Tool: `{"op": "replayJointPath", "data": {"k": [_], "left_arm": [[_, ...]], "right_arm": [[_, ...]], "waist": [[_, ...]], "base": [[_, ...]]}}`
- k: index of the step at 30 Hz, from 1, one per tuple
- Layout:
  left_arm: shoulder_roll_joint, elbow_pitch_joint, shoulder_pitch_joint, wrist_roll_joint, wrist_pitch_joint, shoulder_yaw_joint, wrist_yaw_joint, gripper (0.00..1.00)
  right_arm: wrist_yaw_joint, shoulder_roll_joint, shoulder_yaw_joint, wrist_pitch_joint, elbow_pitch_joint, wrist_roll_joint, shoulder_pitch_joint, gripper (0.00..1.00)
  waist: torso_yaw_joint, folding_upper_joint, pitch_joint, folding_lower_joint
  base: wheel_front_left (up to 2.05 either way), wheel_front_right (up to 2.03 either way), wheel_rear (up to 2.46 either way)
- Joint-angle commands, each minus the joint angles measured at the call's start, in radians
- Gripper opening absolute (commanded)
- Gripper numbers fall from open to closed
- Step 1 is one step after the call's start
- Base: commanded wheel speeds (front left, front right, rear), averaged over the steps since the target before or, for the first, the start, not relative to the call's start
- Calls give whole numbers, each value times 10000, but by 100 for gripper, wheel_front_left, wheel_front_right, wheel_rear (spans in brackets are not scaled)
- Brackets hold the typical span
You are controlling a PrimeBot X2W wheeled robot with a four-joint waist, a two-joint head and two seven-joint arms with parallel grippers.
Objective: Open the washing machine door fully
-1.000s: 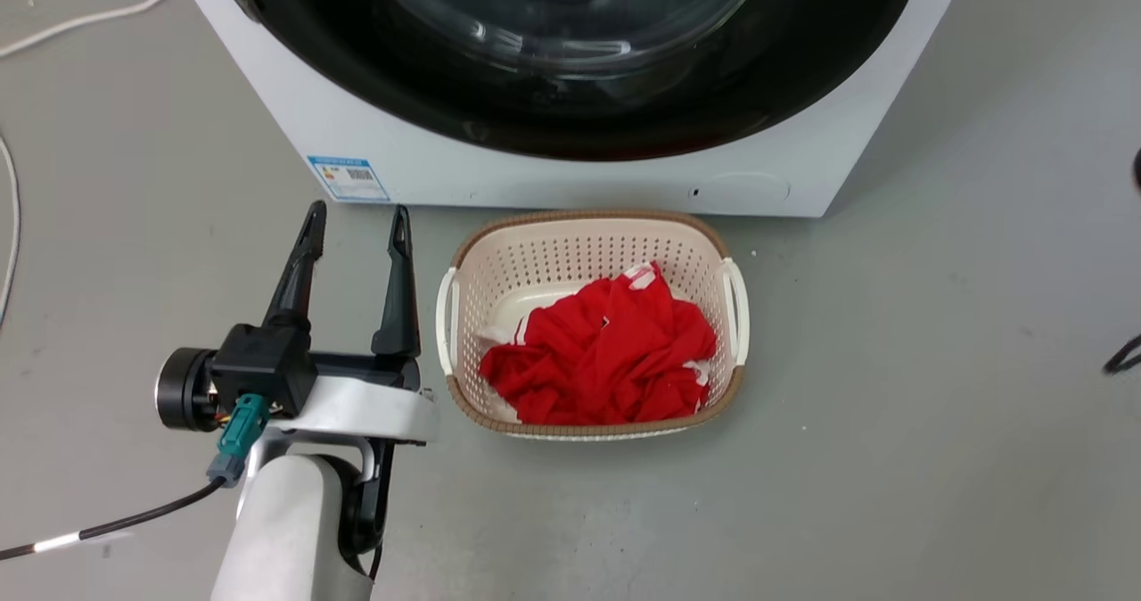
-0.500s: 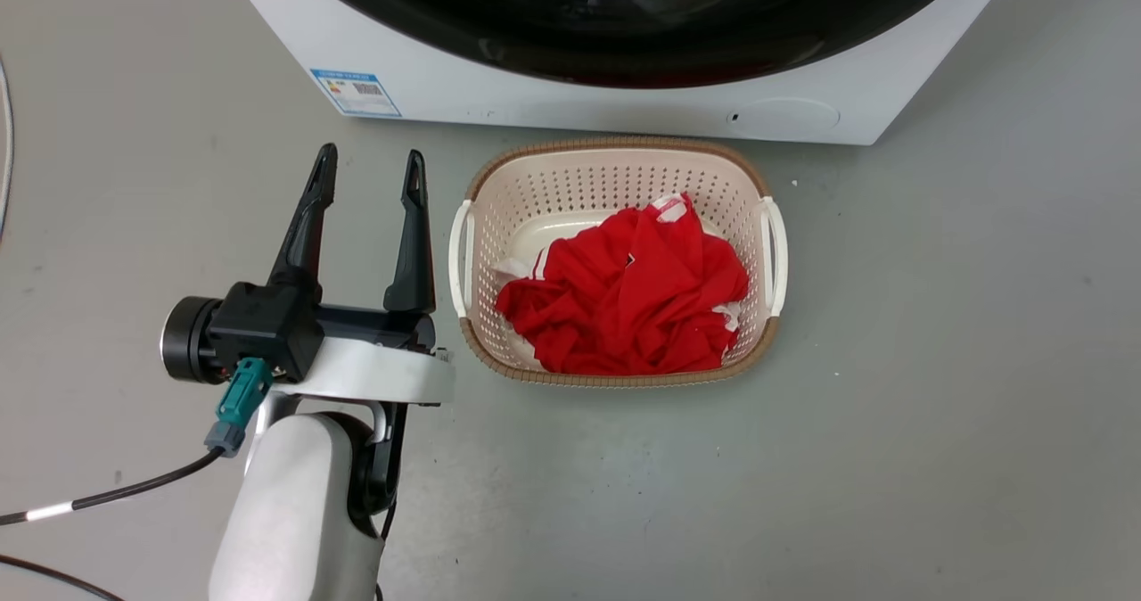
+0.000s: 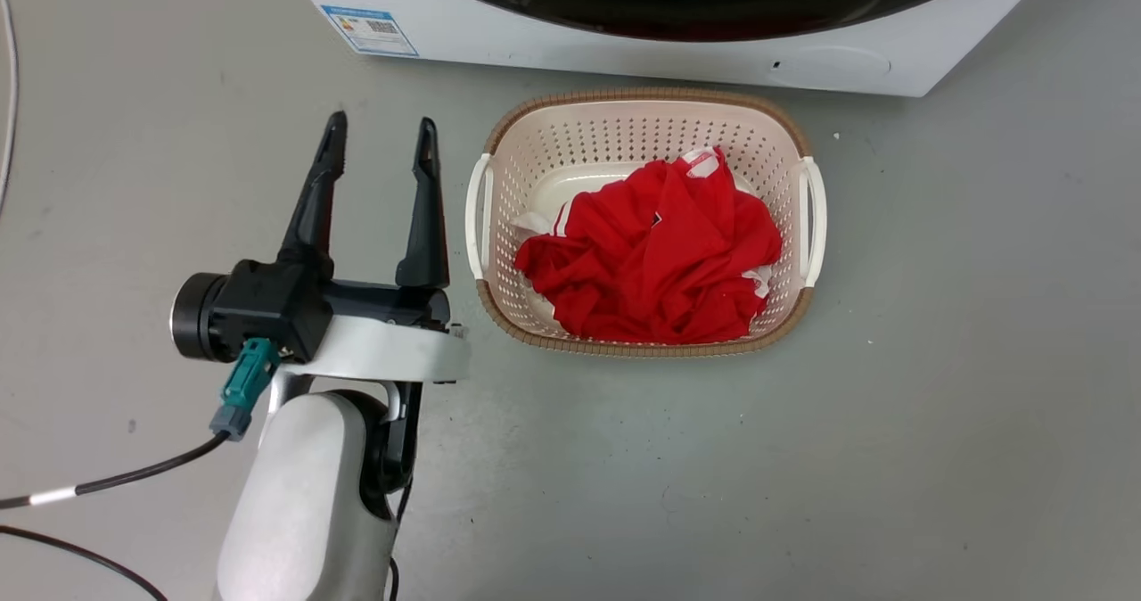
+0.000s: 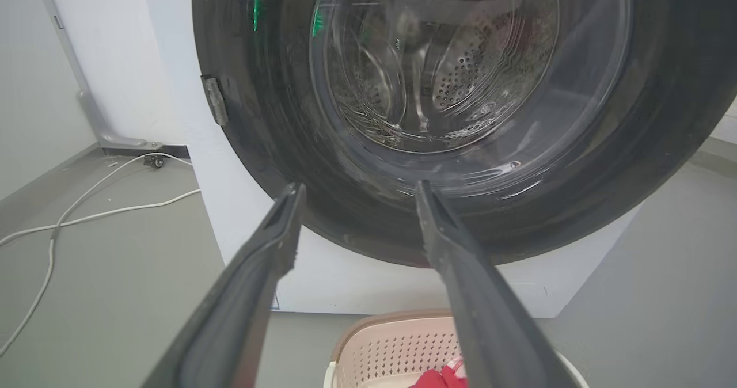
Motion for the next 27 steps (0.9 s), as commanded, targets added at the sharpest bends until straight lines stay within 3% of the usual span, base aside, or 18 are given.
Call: {"op": "replayJointPath", "data": {"k": [1, 16, 27], "left_arm": [[3, -26, -213, -37, -25, -20, 53, 100], [8, 158, -248, -78, -25, -109, 111, 100], [8, 546, 500, 30, -23, -35, -19, 100]], "right_arm": [[-17, -14, 44, 41, 123, -105, -148, 0], [-9, 152, 232, 1788, -281, 270, 195, 0], [-11, 337, 229, 3640, -1322, 1389, 2436, 0]], "waist": [[36, 0, 76, -1], [0, 0, -48, -1], [-136, 0, -1638, -1]], "base": [[0, 0, 0], [0, 0, 0], [0, 0, 0]]}}
